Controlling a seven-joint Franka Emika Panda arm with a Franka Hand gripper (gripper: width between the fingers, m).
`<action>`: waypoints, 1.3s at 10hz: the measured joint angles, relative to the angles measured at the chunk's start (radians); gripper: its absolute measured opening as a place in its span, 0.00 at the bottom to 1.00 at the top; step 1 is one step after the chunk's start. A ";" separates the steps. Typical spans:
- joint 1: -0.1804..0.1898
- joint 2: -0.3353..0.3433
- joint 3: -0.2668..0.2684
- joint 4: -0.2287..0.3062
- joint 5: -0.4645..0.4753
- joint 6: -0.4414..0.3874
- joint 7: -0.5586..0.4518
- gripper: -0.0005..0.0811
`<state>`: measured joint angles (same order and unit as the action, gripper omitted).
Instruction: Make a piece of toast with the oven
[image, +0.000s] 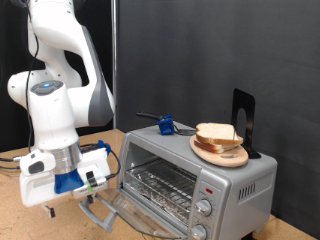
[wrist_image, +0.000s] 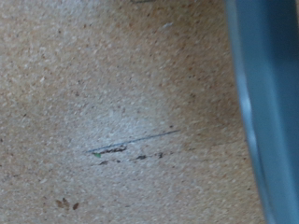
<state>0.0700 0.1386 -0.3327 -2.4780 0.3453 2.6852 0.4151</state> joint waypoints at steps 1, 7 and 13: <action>-0.001 0.026 0.002 0.014 0.020 0.013 0.000 1.00; -0.002 0.184 0.013 0.111 0.061 0.067 0.000 1.00; -0.059 0.228 0.026 0.117 0.079 0.092 -0.083 1.00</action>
<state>0.0107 0.3664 -0.3070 -2.3607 0.4247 2.7772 0.3317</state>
